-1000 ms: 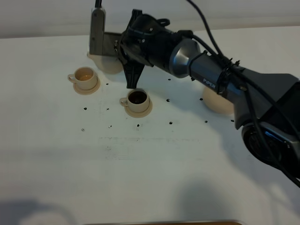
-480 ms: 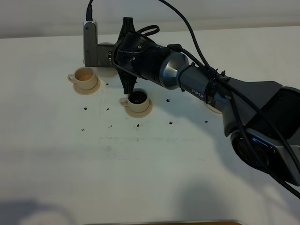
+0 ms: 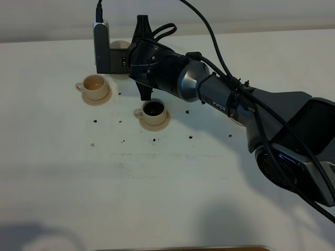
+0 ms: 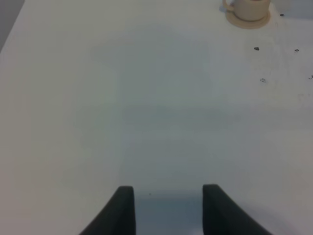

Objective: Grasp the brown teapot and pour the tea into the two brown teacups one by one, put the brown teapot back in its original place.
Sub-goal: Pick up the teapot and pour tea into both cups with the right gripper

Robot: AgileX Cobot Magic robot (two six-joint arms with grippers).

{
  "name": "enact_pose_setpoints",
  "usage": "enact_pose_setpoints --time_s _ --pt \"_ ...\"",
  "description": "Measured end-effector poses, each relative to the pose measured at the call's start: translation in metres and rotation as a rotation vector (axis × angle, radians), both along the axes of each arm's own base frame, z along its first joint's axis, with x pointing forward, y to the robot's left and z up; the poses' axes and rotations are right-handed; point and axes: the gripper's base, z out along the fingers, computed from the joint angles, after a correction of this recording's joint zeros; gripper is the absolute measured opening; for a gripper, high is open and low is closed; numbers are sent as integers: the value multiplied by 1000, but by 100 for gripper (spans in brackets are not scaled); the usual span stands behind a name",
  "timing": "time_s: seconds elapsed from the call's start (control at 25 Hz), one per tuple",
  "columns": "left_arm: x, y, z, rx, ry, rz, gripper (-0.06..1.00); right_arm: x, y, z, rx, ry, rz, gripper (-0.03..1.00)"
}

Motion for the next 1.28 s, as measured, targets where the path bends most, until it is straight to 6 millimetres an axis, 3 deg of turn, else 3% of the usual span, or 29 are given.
enact_pose_setpoints --time_s 1.28 --pt "0 0 0 0 0 0 31 -4 14 -6 -190 -157 107 11"
